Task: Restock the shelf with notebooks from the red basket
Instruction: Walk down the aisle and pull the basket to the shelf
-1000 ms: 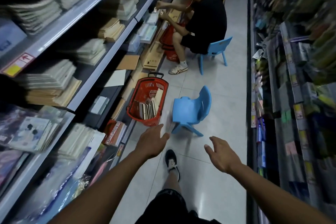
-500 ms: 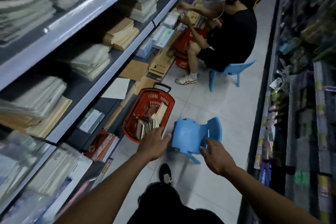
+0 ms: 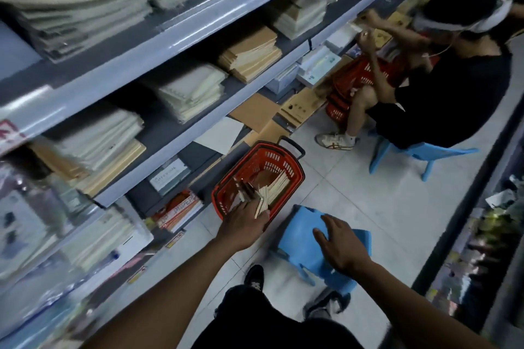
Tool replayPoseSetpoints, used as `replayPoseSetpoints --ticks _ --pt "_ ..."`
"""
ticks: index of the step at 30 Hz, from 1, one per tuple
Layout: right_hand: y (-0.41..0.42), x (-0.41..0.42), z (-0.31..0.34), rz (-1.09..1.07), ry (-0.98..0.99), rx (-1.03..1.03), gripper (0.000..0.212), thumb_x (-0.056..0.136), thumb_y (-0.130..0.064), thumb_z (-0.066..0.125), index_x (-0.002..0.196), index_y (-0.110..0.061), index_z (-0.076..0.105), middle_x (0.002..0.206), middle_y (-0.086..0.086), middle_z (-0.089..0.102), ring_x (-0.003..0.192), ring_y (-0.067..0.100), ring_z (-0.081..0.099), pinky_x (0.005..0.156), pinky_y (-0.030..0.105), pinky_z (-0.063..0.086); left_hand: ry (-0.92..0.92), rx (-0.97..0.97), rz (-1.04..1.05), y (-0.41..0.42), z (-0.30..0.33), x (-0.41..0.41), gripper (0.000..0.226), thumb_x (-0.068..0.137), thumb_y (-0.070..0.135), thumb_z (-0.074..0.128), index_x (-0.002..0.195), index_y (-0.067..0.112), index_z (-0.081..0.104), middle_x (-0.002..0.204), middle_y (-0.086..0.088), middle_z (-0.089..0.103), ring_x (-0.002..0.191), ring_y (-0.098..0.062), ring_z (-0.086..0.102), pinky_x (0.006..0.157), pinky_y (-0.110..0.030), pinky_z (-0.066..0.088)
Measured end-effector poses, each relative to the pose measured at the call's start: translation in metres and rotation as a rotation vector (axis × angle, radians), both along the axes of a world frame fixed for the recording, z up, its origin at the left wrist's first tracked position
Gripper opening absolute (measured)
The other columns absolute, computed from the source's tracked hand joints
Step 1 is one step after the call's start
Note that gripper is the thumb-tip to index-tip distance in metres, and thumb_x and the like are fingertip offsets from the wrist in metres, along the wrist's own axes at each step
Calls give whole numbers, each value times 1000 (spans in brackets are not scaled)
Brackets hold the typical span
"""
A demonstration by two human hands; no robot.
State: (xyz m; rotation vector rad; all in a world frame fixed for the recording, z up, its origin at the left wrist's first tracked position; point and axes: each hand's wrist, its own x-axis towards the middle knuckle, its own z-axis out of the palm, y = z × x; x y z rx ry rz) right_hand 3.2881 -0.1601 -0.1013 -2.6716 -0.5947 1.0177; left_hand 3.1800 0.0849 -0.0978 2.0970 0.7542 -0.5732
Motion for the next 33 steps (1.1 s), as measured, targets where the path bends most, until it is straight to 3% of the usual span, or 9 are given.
replayPoseSetpoints --ticks 4,9,18,23,29,33 --pt "2 38 -8 134 -3 15 66 109 -52 35 163 -14 31 169 5 32 156 22 25 125 34 21 24 28 129 -16 5 11 55 103 51 38 150 26 46 154 -4 49 139 -27 46 114 -42 37" --pt "-11 80 -10 280 9 36 66 109 -53 35 163 -15 31 169 4 32 155 22 26 125 32 21 51 40 263 -57 9 21 58 101 58 35 152 31 43 157 -2 47 142 -26 44 115 -45 37" --pt "-23 129 -7 491 29 61 64 109 -51 39 162 -15 33 167 6 35 155 21 28 124 29 22 55 89 491 -109 20 36 58 106 53 38 159 29 35 166 -2 34 151 -23 31 120 -33 26" --pt "3 126 -18 575 39 16 66 108 -53 37 162 -15 31 167 6 34 155 21 25 124 32 22 54 62 556 -97 7 24 59 106 55 35 159 28 34 165 -2 35 150 -25 33 122 -37 28" --pt "51 105 -25 600 64 -63 66 108 -53 37 163 -17 30 167 5 34 155 22 25 124 35 23 4 -108 733 -54 -12 5 56 104 56 40 155 33 41 161 -3 42 144 -28 42 118 -42 35" --pt "85 93 -24 645 67 -49 63 109 -51 38 161 -17 32 164 7 40 151 25 33 121 38 30 -63 -140 782 -31 -11 -3 50 106 50 41 152 31 46 158 -4 46 142 -28 45 117 -43 38"
